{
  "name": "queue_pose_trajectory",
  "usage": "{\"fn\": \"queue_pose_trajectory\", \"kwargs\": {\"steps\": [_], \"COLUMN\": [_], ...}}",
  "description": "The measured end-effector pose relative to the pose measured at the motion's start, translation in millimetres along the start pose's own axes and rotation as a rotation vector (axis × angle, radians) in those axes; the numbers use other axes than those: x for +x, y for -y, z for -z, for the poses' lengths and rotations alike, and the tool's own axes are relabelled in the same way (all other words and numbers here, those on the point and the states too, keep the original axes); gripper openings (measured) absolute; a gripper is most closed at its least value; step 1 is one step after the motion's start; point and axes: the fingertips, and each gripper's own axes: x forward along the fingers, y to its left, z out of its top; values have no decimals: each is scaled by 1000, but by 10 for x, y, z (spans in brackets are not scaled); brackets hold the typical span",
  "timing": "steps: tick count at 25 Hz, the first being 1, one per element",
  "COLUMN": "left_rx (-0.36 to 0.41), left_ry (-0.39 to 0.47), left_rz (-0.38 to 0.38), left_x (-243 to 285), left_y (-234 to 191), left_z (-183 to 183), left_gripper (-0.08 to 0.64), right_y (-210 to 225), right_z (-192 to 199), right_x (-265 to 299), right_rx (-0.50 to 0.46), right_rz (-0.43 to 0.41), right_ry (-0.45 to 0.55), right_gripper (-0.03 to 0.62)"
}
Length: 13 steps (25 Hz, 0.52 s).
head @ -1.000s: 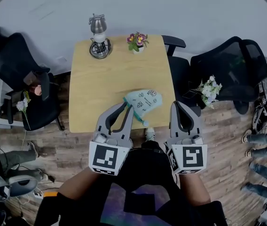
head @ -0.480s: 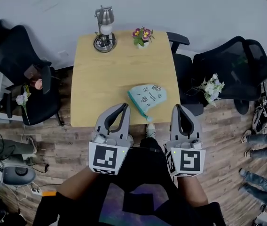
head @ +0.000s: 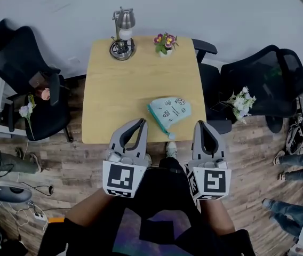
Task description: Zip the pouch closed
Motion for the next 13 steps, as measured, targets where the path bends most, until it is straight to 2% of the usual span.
{"fn": "queue_pose_trajectory", "kwargs": {"steps": [6, 13], "left_rx": [9, -15], "left_ry": [7, -33], "left_rz": [6, 13], "left_x": [17, 25], "left_y": [5, 32], "left_z": [5, 64], "left_gripper": [14, 14], "right_y": [-10, 26], "right_z": [7, 41], "right_x": [13, 11], "right_rx": [-12, -4], "right_rz": [-7, 8], "right_ry": [1, -9], "right_gripper": [14, 14]}}
